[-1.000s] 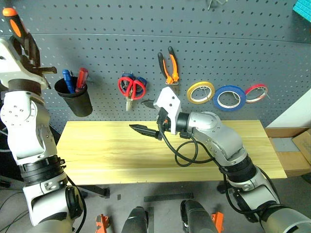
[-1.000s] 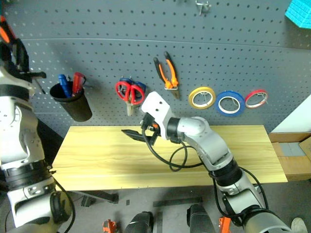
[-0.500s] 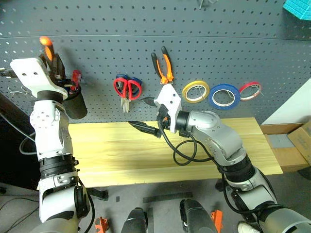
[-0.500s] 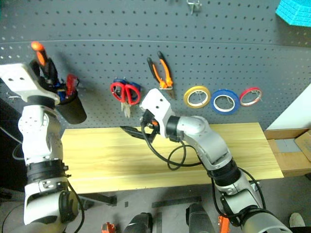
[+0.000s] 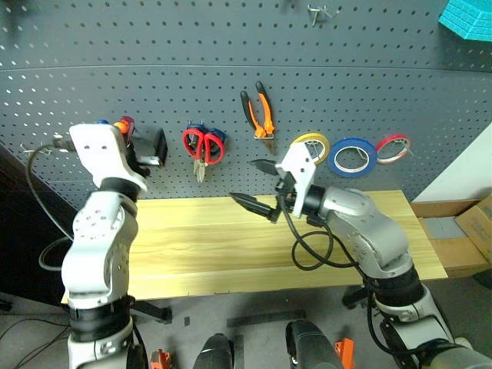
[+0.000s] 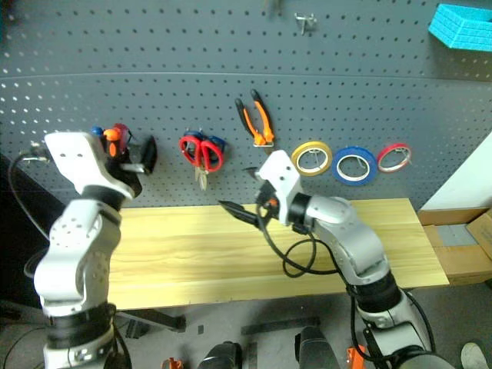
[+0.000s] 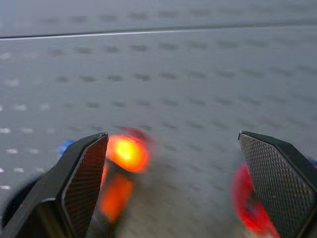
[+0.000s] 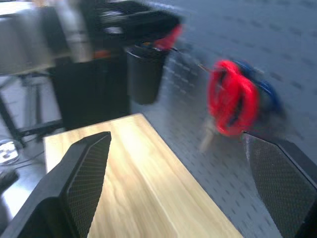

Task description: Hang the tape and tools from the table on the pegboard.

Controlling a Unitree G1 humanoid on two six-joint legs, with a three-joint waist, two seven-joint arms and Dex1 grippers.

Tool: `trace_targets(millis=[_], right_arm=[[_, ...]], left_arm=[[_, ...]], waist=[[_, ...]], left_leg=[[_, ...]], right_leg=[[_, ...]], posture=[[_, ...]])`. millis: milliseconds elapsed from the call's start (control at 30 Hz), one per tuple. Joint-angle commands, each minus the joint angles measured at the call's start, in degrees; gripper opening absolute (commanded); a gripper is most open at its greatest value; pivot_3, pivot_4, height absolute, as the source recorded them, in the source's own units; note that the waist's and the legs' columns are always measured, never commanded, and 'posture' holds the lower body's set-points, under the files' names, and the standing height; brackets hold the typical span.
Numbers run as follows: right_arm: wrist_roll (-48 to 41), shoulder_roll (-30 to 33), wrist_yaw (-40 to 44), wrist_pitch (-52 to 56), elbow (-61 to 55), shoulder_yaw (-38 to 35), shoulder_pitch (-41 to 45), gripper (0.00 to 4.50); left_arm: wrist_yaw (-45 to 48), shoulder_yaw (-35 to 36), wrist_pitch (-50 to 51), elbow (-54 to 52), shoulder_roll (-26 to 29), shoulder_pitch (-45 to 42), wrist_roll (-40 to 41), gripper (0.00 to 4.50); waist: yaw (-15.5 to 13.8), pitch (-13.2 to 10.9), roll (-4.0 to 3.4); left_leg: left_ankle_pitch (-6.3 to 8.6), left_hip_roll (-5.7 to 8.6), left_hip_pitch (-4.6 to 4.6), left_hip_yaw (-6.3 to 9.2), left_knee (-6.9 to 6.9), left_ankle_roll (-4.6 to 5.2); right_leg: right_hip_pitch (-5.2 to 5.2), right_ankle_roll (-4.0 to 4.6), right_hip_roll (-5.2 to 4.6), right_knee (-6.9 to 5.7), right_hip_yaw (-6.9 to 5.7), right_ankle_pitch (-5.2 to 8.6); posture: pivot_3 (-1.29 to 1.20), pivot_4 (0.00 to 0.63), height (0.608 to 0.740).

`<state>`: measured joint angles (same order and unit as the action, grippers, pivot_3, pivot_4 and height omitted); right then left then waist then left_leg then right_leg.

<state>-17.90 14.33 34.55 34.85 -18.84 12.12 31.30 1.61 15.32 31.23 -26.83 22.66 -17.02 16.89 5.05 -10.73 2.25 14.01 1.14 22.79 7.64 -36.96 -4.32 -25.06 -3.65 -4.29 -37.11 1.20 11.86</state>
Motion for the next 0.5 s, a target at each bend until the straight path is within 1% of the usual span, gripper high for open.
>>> trace_targets(millis=[33, 100, 133, 167, 200, 267, 300, 400, 433, 500], right_arm=[[2.28, 1.1, -2.69, -5.3, -1.95, -2.19, -6.55, 4.5], [4.79, 1.35, -4.76, -9.54, 0.04, -2.61, -11.54, 4.5], [5.81, 1.14, -5.86, -11.42, 1.24, -2.96, -13.4, 4.5], [6.99, 0.74, -7.44, -13.45, 3.22, -3.6, -15.14, 4.5], [7.89, 0.21, -9.04, -15.36, 5.4, -4.48, -16.53, 4.5], [9.93, -0.44, -12.38, -19.28, 10.43, -6.31, -18.65, 4.5], [10.9, -0.38, -13.2, -21.31, 12.51, -6.72, -19.23, 4.5], [12.57, -0.18, -15.39, -26.29, 19.75, -8.89, -20.78, 4.5], [12.93, -0.12, -16.12, -27.65, 22.04, -9.69, -20.9, 4.5], [13.03, -0.15, -17.66, -29.38, 26.84, -11.63, -20.6, 4.5]], left_arm=[[0.34, -2.99, -0.05, -4.78, -1.82, 7.5, -1.88, 4.46], [0.72, -4.45, -1.75, -3.6, -3.46, 12.65, -2.99, 4.46], [0.66, -4.64, -2.74, -2.32, -4.47, 14.52, -3.37, 4.46], [0.81, -4.59, -3.86, -0.32, -5.39, 16.26, -3.58, 4.46], [1.37, -4.67, -5.78, 1.89, -5.7, 17.73, -4.26, 4.46], [2.57, -3.87, -8.34, 6.54, -6.21, 19.79, -4.41, 4.46], [2.96, -3.47, -9.61, 8.39, -6.19, 20.24, -4.69, 4.46], [4.02, -1.49, -13.57, 14.05, -5.67, 20.72, -4.96, 4.46], [4.29, -1.17, -14.76, 15.37, -5.46, 20.66, -5.2, 4.46], [4.3, -0.22, -16.78, 17.35, -5.8, 20.4, -5.13, 4.46]], waist=[[-0.11, 0.68, -0.22], [-0.26, 1.17, -0.37], [-0.32, 1.3, -0.42], [-0.32, 1.4, -0.43], [-0.31, 1.58, -0.46], [-0.29, 2.36, -0.52], [-0.24, 2.88, -0.59], [-0.1, 3.69, -0.7], [-0.12, 3.98, -0.67], [-0.12, 4.36, -0.72]], left_leg=[[0.0, 0.0, -0.09, -0.02, 0.0, 0.01], [0.0, -0.03, -0.28, -0.02, 0.04, 0.03], [0.0, -0.04, -0.75, -0.03, 0.05, 0.04], [0.0, -0.08, -1.04, -0.05, 0.12, 0.07], [-0.02, -0.09, -1.17, -0.06, 0.06, 0.1], [-0.09, -0.11, -1.79, -0.07, 0.07, 0.2], [-0.08, -0.13, -1.95, -0.07, 0.07, 0.2], [-0.08, -0.14, -1.97, -0.08, 0.02, 0.2], [-0.09, -0.14, -1.97, -0.07, 0.03, 0.21], [-0.12, -0.14, -2.0, -0.07, 0.01, 0.25]], right_leg=[[0.09, 0.0, 0.01, -0.02, 0.02, 0.0], [0.32, 0.0, 0.08, 0.06, 0.03, 0.02], [0.79, 0.0, 0.1, 0.1, 0.02, 0.04], [1.1, -0.23, 0.14, 0.25, 0.01, 0.23], [1.25, -0.25, 0.15, 0.22, 0.01, 0.24], [1.87, 0.11, 0.16, 0.27, 0.01, 0.34], [2.01, 0.14, 0.16, 0.28, 0.0, 0.36], [2.08, 0.15, 0.16, 0.34, -0.04, 0.37], [2.08, 0.15, 0.16, 0.34, -0.03, 0.36], [2.12, 0.18, 0.16, 0.31, -0.04, 0.34]], posture=[[-0.05, 0.084, 0.74], [-0.05, 0.066, 0.74], [-0.05, 0.066, 0.74], [-0.06, 0.053, 0.74], [-0.06, 0.043, 0.74], [-0.06, 0.033, 0.74], [-0.07, 0.023, 0.74], [-0.07, 0.011, 0.74], [-0.06, 0.001, 0.74], [-0.06, 0.0, 0.74]])
